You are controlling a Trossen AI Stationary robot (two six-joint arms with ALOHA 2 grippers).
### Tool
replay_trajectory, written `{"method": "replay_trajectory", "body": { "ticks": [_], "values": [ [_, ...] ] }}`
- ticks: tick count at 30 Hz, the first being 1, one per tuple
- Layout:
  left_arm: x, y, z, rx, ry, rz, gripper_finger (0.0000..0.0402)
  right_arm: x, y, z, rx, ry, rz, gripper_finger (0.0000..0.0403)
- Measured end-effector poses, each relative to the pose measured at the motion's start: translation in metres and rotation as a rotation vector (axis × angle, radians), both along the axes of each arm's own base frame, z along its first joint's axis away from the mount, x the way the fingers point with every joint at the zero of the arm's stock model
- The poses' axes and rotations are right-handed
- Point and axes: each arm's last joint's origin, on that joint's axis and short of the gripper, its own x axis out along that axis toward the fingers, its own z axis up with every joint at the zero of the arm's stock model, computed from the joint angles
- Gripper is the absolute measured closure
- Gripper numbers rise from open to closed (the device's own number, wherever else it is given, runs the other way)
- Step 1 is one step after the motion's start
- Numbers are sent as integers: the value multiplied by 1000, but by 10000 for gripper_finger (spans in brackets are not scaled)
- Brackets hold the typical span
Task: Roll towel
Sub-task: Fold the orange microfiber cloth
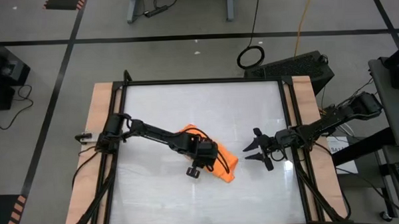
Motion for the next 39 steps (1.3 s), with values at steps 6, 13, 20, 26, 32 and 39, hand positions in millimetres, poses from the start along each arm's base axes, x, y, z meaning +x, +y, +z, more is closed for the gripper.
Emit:
{"method": "replay_trajectory", "body": {
  "ticks": [6, 13, 20, 26, 32, 39],
  "values": [
    [9, 6, 21, -70, -49, -26, 393, 0, 5, 1, 7, -17, 31, 250],
    [18, 13, 88, -312, -174, -127, 398, -2, 12, 5, 17, -54, 80, 250],
    [21, 34, 119, -466, -251, -173, 398, -3, 17, 8, -2, -96, 87, 250],
    [38, 58, 71, -479, -173, -93, 398, -3, 18, 7, -3, -89, 81, 250],
    [65, 79, 9, -545, -136, 81, 393, -3, 18, 7, 13, -79, 76, 250],
    [77, 100, -1, -549, -239, 130, 315, -4, 17, 4, -19, -61, 33, 235]
  ]
}}
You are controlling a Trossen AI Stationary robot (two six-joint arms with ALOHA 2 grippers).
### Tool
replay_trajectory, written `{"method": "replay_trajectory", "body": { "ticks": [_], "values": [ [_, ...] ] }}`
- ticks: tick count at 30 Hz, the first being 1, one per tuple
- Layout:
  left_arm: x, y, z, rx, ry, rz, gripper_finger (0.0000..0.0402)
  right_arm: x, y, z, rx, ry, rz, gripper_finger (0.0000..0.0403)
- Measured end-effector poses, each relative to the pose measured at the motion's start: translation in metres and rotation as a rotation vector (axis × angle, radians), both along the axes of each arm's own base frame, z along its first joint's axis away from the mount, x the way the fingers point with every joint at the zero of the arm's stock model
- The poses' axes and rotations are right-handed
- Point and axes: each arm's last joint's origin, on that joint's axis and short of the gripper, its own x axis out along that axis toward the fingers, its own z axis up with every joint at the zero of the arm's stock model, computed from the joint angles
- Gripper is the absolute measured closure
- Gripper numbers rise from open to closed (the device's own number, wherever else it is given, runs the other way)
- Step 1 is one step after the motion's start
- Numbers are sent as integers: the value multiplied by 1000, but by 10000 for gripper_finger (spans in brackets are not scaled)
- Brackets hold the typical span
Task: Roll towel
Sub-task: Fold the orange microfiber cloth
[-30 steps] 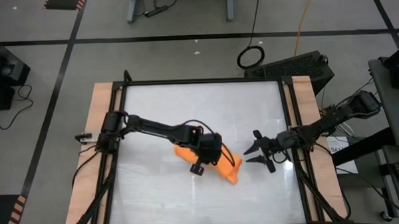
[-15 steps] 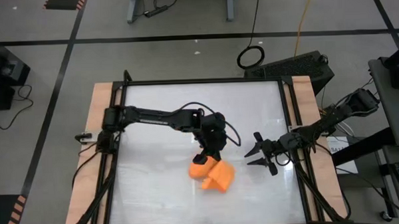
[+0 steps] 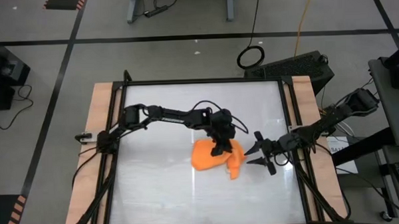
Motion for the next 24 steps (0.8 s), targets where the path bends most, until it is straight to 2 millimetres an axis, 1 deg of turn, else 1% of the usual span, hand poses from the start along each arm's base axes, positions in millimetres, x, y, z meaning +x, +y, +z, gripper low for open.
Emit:
{"method": "replay_trajectory", "body": {
  "ticks": [3, 7, 10, 13, 15, 18, 22, 24],
  "values": [
    [-2, 5, 12, 6, -21, 13, 262, 0, 1, -2, -39, 2, -23, 212],
    [-9, 19, 38, 26, -50, 50, 202, 1, 3, -3, -70, -3, -6, 187],
    [-17, 26, 48, 25, -21, 65, 178, 4, 6, -2, -85, 2, 8, 185],
    [-28, 25, 58, 4, 9, -6, 176, 11, 12, 3, -111, -3, 29, 191],
    [-35, 18, 60, 11, 46, -67, 181, 18, 16, 7, -138, -6, 44, 196],
    [-45, -3, 52, 23, 159, -164, 194, 32, 24, 12, -183, -4, 67, 203],
    [-57, -37, 46, 34, 274, -282, 214, 50, 34, 12, -243, 53, 108, 211],
    [-61, -55, 45, 70, 320, -313, 224, 60, 39, 10, -273, 93, 116, 214]
  ]
}}
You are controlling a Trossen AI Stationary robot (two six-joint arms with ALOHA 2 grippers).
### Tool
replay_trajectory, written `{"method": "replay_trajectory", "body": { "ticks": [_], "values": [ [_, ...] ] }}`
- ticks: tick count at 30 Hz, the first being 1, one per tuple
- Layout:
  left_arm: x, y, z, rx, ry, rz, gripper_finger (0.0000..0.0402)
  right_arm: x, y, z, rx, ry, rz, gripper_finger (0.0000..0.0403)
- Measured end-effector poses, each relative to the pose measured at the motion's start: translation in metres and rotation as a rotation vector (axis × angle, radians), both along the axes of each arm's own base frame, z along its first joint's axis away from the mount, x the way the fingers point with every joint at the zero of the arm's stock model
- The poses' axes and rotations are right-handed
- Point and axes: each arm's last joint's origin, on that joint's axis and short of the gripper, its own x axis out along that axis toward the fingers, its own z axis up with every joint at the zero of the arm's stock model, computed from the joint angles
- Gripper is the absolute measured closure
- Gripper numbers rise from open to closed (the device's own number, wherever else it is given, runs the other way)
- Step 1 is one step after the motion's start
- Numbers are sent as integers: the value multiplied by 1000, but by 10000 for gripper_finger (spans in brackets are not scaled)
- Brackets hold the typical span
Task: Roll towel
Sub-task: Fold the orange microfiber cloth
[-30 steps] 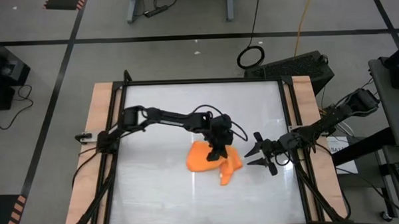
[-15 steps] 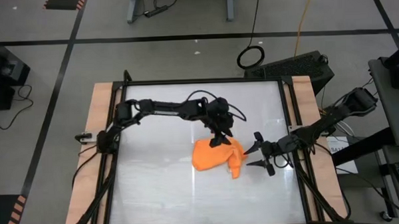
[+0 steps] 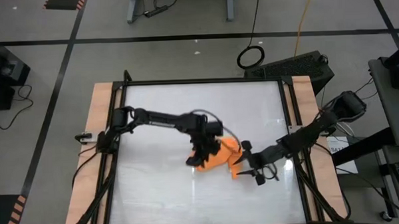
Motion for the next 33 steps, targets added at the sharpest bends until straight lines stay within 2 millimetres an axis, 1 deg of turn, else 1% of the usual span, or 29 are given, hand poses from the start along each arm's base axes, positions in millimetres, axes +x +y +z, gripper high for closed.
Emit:
{"method": "replay_trajectory", "body": {
  "ticks": [4, 6, 9, 12, 15, 18, 21, 23, 25, 28, 33],
  "values": [
    [-7, -32, -3, 132, 50, -54, 240, 15, 7, -9, -78, 112, -18, 224],
    [-10, -42, -6, 215, 58, -65, 243, 21, 8, -13, -131, 164, -56, 230],
    [-13, -49, -12, 290, 66, -70, 244, 27, 9, -20, -199, 233, -101, 242],
    [-18, -53, -19, 301, 91, -76, 244, 30, 11, -24, -223, 264, -111, 254],
    [-24, -55, -31, 305, 123, -86, 244, 31, 10, -27, -237, 275, -151, 275],
    [-29, -55, -40, 334, 143, -69, 244, 31, 9, -27, -239, 275, -183, 309],
    [-31, -56, -49, 361, 130, -60, 244, 30, 8, -27, -246, 275, -194, 351],
    [-31, -58, -49, 382, 118, -61, 244, 31, 7, -27, -246, 280, -198, 381],
    [-31, -61, -49, 407, 108, -58, 244, 30, 6, -28, -245, 286, -203, 396],
    [-32, -63, -47, 420, 102, -65, 244, 30, 6, -28, -237, 290, -209, 394],
    [-39, -69, -30, 463, 80, -56, 244, 30, 6, -28, -236, 294, -207, 400]
  ]
}}
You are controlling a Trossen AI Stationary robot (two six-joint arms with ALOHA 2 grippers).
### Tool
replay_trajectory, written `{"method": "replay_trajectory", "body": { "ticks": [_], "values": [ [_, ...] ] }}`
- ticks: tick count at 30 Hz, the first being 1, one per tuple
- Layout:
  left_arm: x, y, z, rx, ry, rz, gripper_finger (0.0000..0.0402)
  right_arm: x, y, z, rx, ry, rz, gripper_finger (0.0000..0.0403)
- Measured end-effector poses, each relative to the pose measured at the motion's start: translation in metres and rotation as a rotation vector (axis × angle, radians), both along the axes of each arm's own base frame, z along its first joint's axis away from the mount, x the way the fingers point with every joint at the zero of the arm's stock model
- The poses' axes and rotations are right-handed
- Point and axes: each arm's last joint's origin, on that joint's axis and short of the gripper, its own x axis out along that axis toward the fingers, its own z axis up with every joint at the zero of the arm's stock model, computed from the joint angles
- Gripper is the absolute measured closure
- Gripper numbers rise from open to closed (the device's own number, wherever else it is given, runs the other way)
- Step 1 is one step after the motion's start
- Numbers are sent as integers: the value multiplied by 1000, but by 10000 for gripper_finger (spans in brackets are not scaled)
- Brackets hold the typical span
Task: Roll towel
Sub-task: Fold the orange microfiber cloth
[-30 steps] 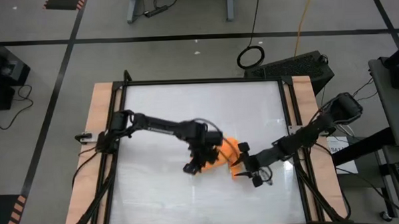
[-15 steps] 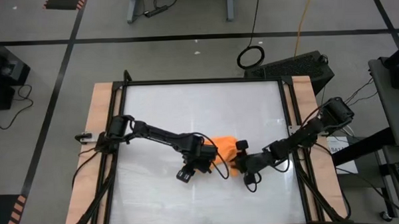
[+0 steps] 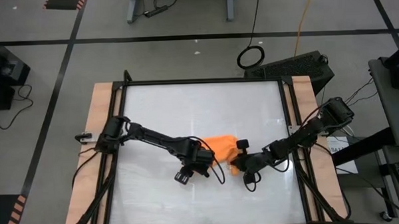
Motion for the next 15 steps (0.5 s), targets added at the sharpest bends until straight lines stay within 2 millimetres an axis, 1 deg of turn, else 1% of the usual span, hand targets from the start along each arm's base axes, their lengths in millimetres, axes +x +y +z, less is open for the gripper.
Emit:
{"method": "replay_trajectory", "body": {
  "ticks": [3, 6, 9, 13, 15],
  "values": [
    [0, -2, 13, 7, -55, 7, 244, 0, 0, 0, 1, 2, -1, 400],
    [4, -3, 14, 20, -108, 5, 244, 0, 0, 0, 1, 2, -1, 401],
    [9, -5, 5, 31, -131, -26, 244, 0, 0, 0, 4, 2, -4, 401],
    [12, -5, -15, 69, -93, -48, 244, 0, 0, 0, 16, 3, -16, 402],
    [13, -5, -17, 80, -89, -53, 244, -1, 0, 0, 17, 5, -17, 402]
  ]
}}
